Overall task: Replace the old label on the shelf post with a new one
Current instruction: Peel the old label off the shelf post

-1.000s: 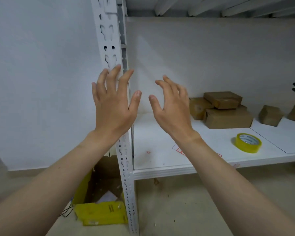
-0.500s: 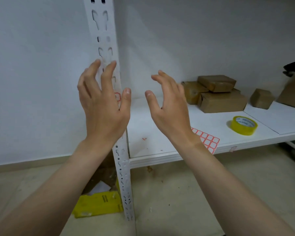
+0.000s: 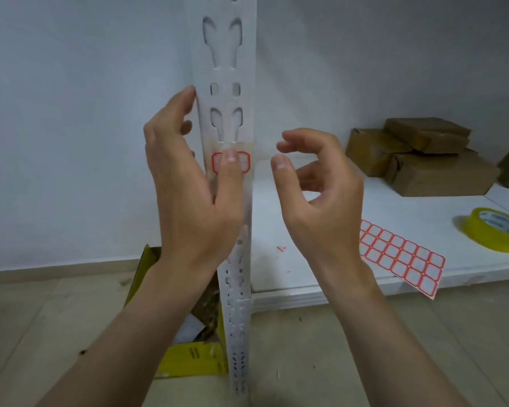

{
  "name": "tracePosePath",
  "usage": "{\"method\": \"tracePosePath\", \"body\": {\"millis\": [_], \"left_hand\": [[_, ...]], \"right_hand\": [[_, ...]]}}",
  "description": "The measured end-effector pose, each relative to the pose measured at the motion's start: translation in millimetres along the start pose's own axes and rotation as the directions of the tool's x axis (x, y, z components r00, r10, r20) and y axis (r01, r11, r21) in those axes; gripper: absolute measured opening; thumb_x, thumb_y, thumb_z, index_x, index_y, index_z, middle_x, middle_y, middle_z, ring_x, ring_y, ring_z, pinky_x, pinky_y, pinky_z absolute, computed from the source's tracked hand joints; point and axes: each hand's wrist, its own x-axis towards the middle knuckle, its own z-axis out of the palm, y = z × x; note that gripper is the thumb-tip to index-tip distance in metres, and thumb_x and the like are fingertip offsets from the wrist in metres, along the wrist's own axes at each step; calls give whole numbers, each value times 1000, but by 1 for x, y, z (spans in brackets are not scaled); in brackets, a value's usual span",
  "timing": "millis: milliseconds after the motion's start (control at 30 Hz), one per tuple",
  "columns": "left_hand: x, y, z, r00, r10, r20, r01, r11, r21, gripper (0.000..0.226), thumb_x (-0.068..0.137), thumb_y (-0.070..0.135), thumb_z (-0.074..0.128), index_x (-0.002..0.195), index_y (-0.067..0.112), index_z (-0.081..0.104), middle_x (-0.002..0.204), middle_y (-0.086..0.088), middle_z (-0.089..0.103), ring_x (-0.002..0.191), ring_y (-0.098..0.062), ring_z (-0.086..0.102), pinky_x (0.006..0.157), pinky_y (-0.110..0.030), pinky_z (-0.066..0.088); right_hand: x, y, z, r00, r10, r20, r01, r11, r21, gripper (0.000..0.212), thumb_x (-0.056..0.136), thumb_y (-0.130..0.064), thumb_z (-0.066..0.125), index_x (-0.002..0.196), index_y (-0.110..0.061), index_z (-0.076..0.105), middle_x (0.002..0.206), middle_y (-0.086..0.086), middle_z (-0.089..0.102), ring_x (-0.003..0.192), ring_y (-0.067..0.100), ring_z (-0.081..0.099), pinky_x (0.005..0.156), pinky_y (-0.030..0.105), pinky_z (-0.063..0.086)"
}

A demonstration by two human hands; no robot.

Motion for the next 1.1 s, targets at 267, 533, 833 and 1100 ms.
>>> {"method": "tracePosePath", "body": {"millis": [267,533,833,1100], "left_hand": [[-8,-6,-3,999,32,-9,-33,997,-71,60,94,5,66,146,2,37,142,-1,50,129,-19,57,96,-42,57],[-10,1,-3,999,20,-44,-24,995,-99,58,91,11,71,141,1,42,137,-5,56,118,-16,63,86,-25,57],[-7,1,2,997,-9,-71,-2,989,-149,55,92,12,72,138,2,43,131,0,54,113,-18,66,79,-38,61],[-2,0,-2,1000,4,-29,-8,991,-136,55,91,14,74,135,3,43,132,-6,57,110,-20,68,73,-34,61]], "right_hand": [[-7,5,12,994,-107,15,106,994,35,25,95,-21,73,118,-11,70,107,-1,75,67,13,70,61,29,61],[-16,9,14,996,-93,6,93,993,69,25,93,-13,75,117,-11,70,101,-2,76,64,10,69,53,23,56],[-11,8,19,988,-153,-22,154,986,62,19,94,-8,75,113,-8,73,98,-2,74,65,7,68,55,19,55],[-9,9,20,961,-271,-57,272,962,4,15,94,-3,77,108,-6,76,98,-5,72,74,3,68,58,18,54]]}}
